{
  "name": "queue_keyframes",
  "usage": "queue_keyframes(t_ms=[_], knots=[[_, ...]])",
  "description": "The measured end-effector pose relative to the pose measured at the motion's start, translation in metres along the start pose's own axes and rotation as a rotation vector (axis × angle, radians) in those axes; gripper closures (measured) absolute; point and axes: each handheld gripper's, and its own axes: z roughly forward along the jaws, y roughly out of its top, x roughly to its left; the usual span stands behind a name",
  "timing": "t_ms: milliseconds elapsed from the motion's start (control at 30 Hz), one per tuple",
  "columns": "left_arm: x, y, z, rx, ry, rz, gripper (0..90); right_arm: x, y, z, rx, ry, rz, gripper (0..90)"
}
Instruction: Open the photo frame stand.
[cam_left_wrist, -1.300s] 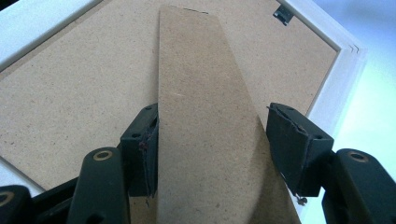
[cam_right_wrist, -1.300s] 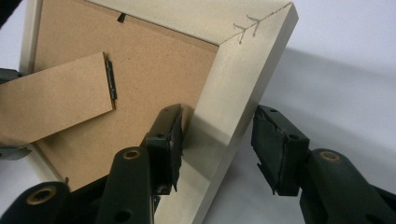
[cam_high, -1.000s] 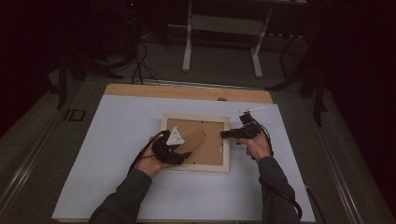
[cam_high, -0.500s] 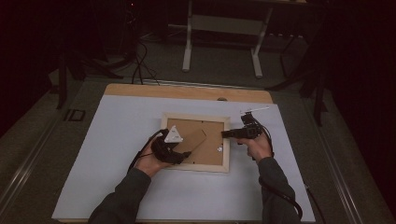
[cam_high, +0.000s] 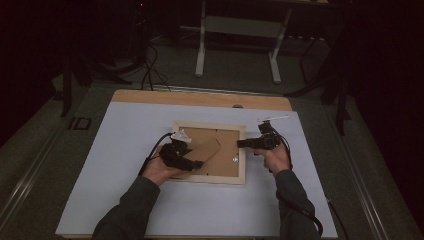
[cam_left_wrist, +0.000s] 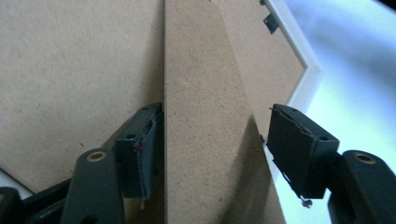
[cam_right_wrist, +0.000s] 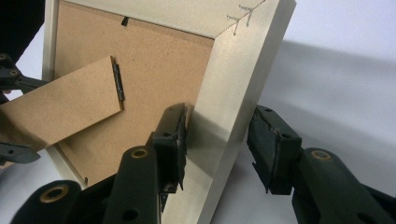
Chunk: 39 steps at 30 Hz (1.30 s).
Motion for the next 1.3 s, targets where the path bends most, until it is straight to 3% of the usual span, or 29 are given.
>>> queue_keyframes(t_ms=[100, 233, 367, 667, 833, 1133, 1300], knots=[[0.002, 0.001, 0.0, 0.015, -0.041, -0.052, 40.5, 0.002, 0.001, -0.001, -0.001, -0.007, -0.008, 56.8], [0.002, 0.001, 0.001, 0.038, -0.051, -0.058, 46.6, 0.003, 0.0, -0.001, -0.005, -0.008, -0.01, 56.9], [0.0, 0.003, 0.0, 0.053, -0.017, -0.017, 51.0, 0.004, 0.0, -0.003, -0.01, -0.012, -0.018, 56.9], [-0.005, 0.006, 0.001, 0.053, 0.018, 0.02, 51.2, 0.006, 0.001, -0.007, -0.022, -0.03, -0.034, 57.1], [-0.007, 0.012, 0.002, 0.051, 0.058, 0.052, 51.6, 0.009, 0.003, -0.014, -0.055, -0.045, -0.053, 57.8], [-0.008, 0.018, 0.003, 0.042, 0.096, 0.073, 53.7, 0.017, 0.007, -0.025, -0.111, -0.086, -0.108, 58.9], [-0.007, 0.022, 0.005, 0.046, 0.118, 0.092, 54.3, 0.019, 0.008, -0.03, -0.134, -0.099, -0.114, 59.6]])
